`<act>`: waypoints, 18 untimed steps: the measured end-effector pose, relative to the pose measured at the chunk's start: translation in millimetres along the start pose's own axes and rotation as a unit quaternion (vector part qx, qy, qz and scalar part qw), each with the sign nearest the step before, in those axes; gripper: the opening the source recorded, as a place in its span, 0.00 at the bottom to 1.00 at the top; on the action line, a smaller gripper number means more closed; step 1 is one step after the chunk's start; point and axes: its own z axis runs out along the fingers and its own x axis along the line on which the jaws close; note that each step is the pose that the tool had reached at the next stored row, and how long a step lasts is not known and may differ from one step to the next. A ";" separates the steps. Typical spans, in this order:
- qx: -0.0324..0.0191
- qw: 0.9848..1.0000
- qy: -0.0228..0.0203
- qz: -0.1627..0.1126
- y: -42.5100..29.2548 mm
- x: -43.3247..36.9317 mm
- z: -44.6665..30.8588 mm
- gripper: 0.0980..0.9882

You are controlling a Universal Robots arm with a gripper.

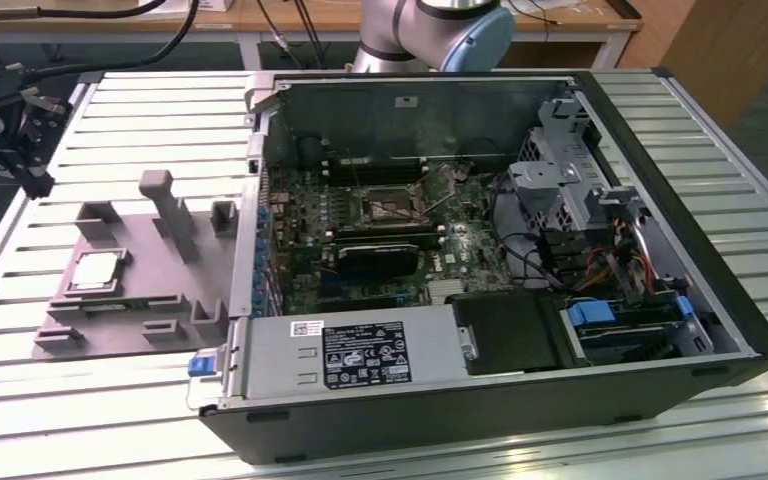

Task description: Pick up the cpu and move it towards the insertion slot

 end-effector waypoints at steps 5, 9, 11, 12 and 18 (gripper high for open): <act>0.000 1.000 0.000 0.000 -2.4 1.8 9.1 0.00; 0.000 1.000 -0.002 0.000 -5.6 4.8 14.2 0.00; 0.000 1.000 -0.003 0.000 -7.7 6.8 16.8 0.00; 0.000 1.000 -0.004 0.000 -8.7 7.8 18.0 0.00; 0.000 1.000 -0.006 0.000 -15.2 13.7 25.4 0.00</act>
